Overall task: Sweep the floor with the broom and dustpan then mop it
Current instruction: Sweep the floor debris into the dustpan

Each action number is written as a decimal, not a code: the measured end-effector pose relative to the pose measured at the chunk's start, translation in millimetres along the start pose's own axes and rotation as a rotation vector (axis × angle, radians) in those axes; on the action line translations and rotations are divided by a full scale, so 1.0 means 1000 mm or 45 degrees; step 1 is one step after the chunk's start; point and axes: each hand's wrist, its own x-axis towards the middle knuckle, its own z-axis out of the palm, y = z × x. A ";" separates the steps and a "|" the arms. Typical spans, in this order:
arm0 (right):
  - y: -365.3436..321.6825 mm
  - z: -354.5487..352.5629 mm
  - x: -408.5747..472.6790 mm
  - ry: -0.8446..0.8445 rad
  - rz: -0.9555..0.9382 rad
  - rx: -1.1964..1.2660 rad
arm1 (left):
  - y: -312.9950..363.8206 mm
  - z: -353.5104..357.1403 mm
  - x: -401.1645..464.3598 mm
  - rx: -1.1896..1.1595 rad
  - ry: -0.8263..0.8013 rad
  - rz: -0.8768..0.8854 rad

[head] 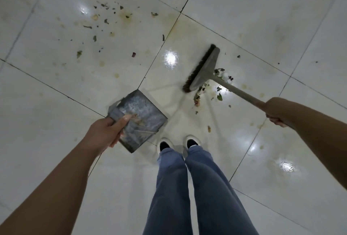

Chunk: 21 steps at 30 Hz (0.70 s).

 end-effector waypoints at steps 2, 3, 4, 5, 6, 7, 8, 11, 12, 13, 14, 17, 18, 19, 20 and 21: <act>-0.007 0.010 0.000 -0.032 -0.004 0.087 | 0.008 0.005 0.003 0.006 -0.028 0.018; -0.016 0.017 0.002 -0.049 -0.020 0.088 | 0.012 0.008 0.005 0.031 -0.054 0.032; -0.027 0.025 0.004 -0.068 -0.045 0.085 | 0.015 0.011 0.006 0.059 -0.080 0.049; -0.038 0.033 0.007 -0.074 -0.097 0.075 | 0.018 0.014 0.007 0.083 -0.100 0.066; -0.049 0.040 0.011 -0.098 -0.129 0.083 | 0.021 0.017 0.009 0.102 -0.115 0.083; -0.058 0.047 0.016 -0.121 -0.147 0.103 | 0.024 0.020 0.010 0.118 -0.133 0.099; -0.065 0.052 0.021 -0.152 -0.148 0.126 | 0.027 0.022 0.011 0.129 -0.154 0.113; -0.063 0.064 0.024 -0.266 -0.054 0.275 | 0.035 0.030 0.013 0.129 -0.188 0.145; -0.054 0.066 0.022 -0.318 0.010 0.340 | 0.038 0.032 0.013 0.129 -0.190 0.153; -0.042 0.069 0.019 -0.350 0.071 0.419 | 0.041 0.034 0.013 0.135 -0.194 0.160; -0.029 0.071 0.017 -0.359 0.117 0.472 | 0.044 0.036 0.011 0.144 -0.207 0.161; -0.001 0.067 -0.004 -0.311 0.150 0.415 | 0.055 0.040 0.004 0.147 -0.256 0.151; 0.007 0.062 -0.010 -0.313 0.165 0.421 | 0.059 0.040 0.002 0.140 -0.259 0.156; 0.014 0.055 -0.017 -0.318 0.174 0.438 | 0.064 0.040 0.001 0.141 -0.256 0.170; 0.022 0.049 -0.022 -0.329 0.170 0.450 | 0.069 0.040 0.000 0.151 -0.255 0.187; 0.029 0.043 -0.024 -0.323 0.156 0.467 | 0.075 0.038 0.000 0.154 -0.259 0.203</act>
